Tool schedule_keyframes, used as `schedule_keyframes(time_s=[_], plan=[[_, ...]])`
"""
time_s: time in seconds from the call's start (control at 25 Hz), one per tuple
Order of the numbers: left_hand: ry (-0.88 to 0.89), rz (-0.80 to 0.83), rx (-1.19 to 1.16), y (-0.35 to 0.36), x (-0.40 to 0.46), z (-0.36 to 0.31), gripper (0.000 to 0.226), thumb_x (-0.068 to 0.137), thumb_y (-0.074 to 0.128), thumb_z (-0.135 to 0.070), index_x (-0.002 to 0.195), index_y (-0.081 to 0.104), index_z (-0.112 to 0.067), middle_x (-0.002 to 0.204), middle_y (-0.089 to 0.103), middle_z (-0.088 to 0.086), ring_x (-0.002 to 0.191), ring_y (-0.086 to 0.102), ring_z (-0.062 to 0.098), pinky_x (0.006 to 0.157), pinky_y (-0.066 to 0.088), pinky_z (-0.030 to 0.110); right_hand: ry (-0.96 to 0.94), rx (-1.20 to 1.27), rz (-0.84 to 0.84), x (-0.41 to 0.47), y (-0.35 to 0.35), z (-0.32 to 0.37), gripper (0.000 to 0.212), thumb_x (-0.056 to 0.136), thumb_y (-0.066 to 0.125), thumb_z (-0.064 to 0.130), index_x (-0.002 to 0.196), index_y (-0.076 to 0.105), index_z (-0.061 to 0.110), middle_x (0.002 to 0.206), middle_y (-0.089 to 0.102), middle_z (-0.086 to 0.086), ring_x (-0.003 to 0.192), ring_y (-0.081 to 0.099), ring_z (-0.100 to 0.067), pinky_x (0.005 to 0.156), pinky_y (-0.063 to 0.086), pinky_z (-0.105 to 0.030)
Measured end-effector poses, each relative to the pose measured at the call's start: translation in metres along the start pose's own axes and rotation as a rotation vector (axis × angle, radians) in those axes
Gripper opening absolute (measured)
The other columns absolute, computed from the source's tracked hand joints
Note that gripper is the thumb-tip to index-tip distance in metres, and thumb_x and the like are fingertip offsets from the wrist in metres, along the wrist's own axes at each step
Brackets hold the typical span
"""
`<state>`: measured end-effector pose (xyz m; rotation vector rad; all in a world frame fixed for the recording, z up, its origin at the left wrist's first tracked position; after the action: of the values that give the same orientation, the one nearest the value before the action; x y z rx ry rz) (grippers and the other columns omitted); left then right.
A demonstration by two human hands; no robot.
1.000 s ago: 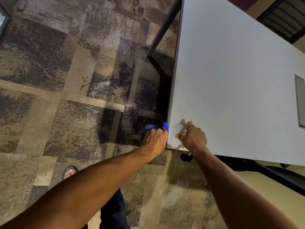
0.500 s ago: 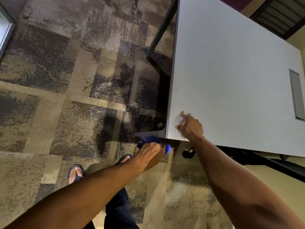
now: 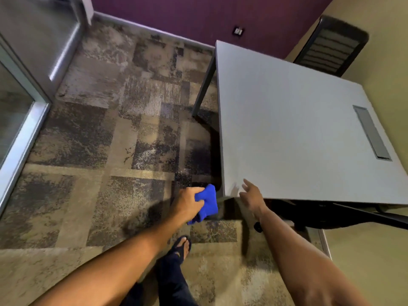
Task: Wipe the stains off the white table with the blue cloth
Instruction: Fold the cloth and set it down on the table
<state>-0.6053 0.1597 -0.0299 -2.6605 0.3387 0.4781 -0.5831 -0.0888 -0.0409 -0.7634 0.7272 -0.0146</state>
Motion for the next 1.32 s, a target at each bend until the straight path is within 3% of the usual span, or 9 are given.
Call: schedule_keyframes(time_s=[0.08, 0.2, 0.4, 0.56, 0.64, 0.8, 1.0, 1.12, 1.32], plan=[[-0.145, 0.010, -0.281, -0.017, -0.004, 0.000, 0.026, 0.084, 0.066, 0.000, 0.107, 0.073, -0.010, 0.093, 0.071, 0.008, 0.082, 0.063, 0.020, 0.061, 0.045, 0.021, -0.015, 0.214, -0.025, -0.022, 0.006, 0.010, 0.059, 0.100, 0.052, -0.003, 0.156, 0.036, 0.003, 0.155, 0.046, -0.022, 0.136, 0.052, -0.028, 0.104, 0.046, -0.033], [-0.297, 0.020, -0.672, -0.037, -0.016, 0.000, 0.014, 0.087, 0.067, -0.004, 0.099, 0.072, -0.009, 0.094, 0.074, 0.013, 0.080, 0.067, 0.025, 0.064, 0.051, 0.028, -0.065, 0.428, -0.019, -0.052, 0.020, 0.034, 0.040, 0.105, 0.056, 0.013, 0.144, 0.056, 0.006, 0.139, 0.062, -0.019, 0.128, 0.061, -0.030, 0.099, 0.048, -0.035], [-0.254, 0.002, -0.805, -0.083, -0.042, -0.017, 0.024, 0.082, 0.070, -0.013, 0.105, 0.075, -0.010, 0.106, 0.076, 0.016, 0.096, 0.068, 0.034, 0.087, 0.051, 0.044, -0.141, 0.687, 0.064, -0.111, 0.031, 0.081, 0.034, 0.103, 0.053, 0.047, 0.120, 0.070, 0.023, 0.118, 0.077, 0.002, 0.105, 0.074, -0.021, 0.087, 0.054, -0.036], [-0.255, 0.064, -0.903, -0.105, -0.060, -0.027, 0.018, 0.079, 0.067, -0.022, 0.093, 0.071, -0.011, 0.091, 0.073, 0.014, 0.076, 0.069, 0.030, 0.063, 0.054, 0.032, -0.301, 0.601, 0.095, -0.149, 0.039, 0.117, 0.062, 0.091, 0.055, 0.061, 0.113, 0.059, 0.003, 0.121, 0.063, -0.023, 0.108, 0.070, -0.037, 0.090, 0.055, -0.039], [-0.273, 0.164, -0.975, -0.108, -0.070, -0.033, 0.018, 0.087, 0.060, -0.023, 0.096, 0.071, -0.010, 0.086, 0.074, 0.016, 0.066, 0.072, 0.030, 0.051, 0.055, 0.034, -0.348, 0.578, 0.130, -0.168, 0.045, 0.126, 0.063, 0.090, 0.055, 0.065, 0.118, 0.063, 0.009, 0.124, 0.065, -0.016, 0.111, 0.071, -0.021, 0.095, 0.056, -0.037], [-0.212, 0.168, -0.875, -0.113, -0.077, -0.043, 0.028, 0.091, 0.059, -0.020, 0.114, 0.069, -0.008, 0.102, 0.075, 0.022, 0.077, 0.072, 0.033, 0.062, 0.057, 0.036, -0.392, 0.662, 0.225, -0.197, 0.056, 0.134, 0.036, 0.095, 0.068, 0.047, 0.126, 0.072, 0.028, 0.122, 0.075, -0.001, 0.113, 0.072, -0.018, 0.084, 0.059, -0.027], [-0.051, -0.014, -0.477, -0.121, -0.074, -0.054, 0.021, 0.096, 0.060, -0.006, 0.116, 0.064, -0.008, 0.106, 0.072, 0.008, 0.089, 0.069, 0.019, 0.074, 0.056, 0.026, -0.327, 0.755, 0.041, -0.203, 0.047, 0.124, 0.050, 0.083, 0.085, 0.019, 0.129, 0.065, 0.018, 0.123, 0.072, -0.012, 0.104, 0.075, -0.028, 0.080, 0.064, -0.042], [0.030, -0.058, -0.361, -0.121, -0.079, -0.066, 0.020, 0.091, 0.065, -0.001, 0.106, 0.075, -0.009, 0.104, 0.076, 0.010, 0.097, 0.073, 0.023, 0.086, 0.059, 0.037, -0.301, 0.746, -0.078, -0.202, 0.036, 0.114, 0.061, 0.080, 0.086, 0.012, 0.133, 0.055, 0.022, 0.123, 0.066, -0.008, 0.107, 0.071, -0.027, 0.091, 0.061, -0.046], [0.195, 0.049, -0.313, -0.090, -0.093, -0.109, 0.018, 0.096, 0.063, -0.037, 0.106, 0.076, -0.030, 0.096, 0.077, -0.016, 0.087, 0.071, -0.001, 0.071, 0.053, 0.013, -0.358, 0.890, -0.159, -0.201, 0.008, 0.103, 0.055, 0.078, 0.086, 0.001, 0.120, 0.059, 0.023, 0.103, 0.075, 0.003, 0.089, 0.077, -0.014, 0.069, 0.061, -0.023]])
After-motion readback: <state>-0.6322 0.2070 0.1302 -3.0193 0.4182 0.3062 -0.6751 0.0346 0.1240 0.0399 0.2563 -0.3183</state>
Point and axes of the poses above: each hand's wrist, its own x-axis towards the middle knuckle, its own y-axis out of the palm, z = x × y, the point moved 9 cm from there along x, towards the middle knuckle
